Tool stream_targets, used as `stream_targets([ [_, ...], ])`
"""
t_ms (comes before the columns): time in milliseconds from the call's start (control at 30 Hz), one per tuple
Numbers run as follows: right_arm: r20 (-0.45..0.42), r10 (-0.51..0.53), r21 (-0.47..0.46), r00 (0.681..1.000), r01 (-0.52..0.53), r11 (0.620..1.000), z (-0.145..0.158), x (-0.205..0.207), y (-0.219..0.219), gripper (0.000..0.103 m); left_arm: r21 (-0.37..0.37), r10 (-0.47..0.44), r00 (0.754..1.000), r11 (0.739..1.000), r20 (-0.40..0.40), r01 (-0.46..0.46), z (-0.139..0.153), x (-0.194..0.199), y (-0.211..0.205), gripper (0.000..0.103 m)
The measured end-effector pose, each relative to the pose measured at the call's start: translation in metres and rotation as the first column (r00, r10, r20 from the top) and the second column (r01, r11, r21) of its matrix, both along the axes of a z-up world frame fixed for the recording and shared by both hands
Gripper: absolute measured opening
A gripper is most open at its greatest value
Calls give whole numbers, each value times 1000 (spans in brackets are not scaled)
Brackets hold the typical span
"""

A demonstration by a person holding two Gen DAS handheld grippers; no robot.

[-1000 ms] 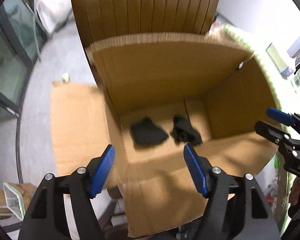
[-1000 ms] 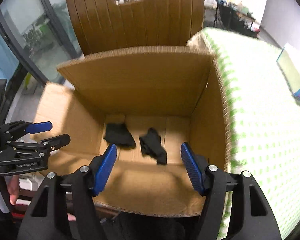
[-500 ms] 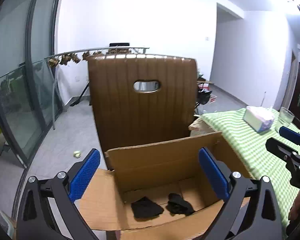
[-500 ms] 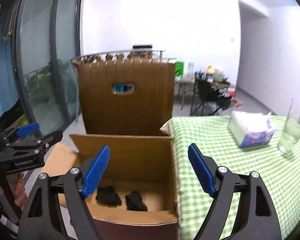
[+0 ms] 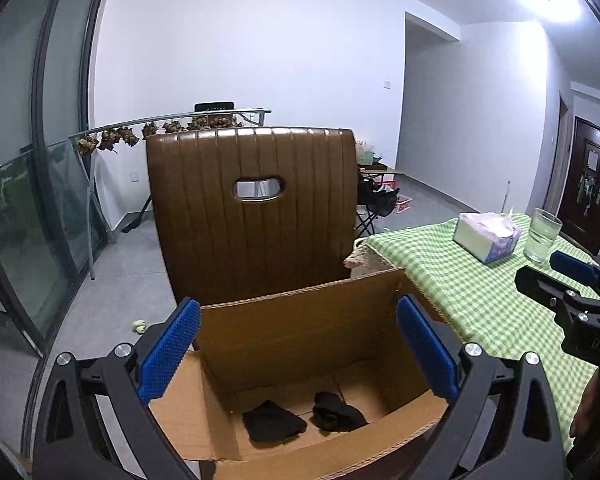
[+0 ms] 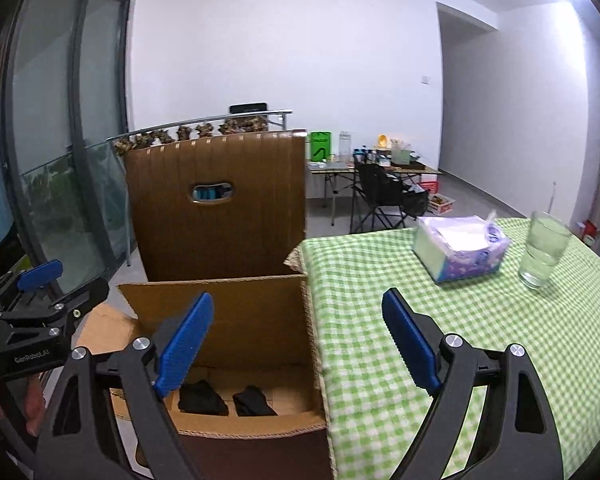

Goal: Organize soft objects
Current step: 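Move both tools back over the table toward the clothing pile, then grasp the white cotton glove with the left tool while the right tool grasps the lilac headband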

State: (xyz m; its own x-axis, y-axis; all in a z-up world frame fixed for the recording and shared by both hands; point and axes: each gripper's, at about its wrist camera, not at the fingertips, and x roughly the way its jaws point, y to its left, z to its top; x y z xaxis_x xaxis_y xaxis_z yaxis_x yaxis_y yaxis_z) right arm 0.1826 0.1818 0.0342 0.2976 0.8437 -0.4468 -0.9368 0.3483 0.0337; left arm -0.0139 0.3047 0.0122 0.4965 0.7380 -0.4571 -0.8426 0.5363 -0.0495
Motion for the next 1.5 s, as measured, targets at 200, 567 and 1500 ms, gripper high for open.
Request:
stream_targets([
  [200,-4,-122,-5,992,122,992,3,17,-38,83,12,-98,995,995,14,98,6,25,-20,95],
  [567,0,-471,-16,882,471,882,15,57,-178,83,45,-403,914,915,49,401,23,107,-99,95],
  [1500,-16,-957,-137,290,947,290,-3,41,-538,83,-48,-930,366,368,-36,929,8,276,-385,96],
])
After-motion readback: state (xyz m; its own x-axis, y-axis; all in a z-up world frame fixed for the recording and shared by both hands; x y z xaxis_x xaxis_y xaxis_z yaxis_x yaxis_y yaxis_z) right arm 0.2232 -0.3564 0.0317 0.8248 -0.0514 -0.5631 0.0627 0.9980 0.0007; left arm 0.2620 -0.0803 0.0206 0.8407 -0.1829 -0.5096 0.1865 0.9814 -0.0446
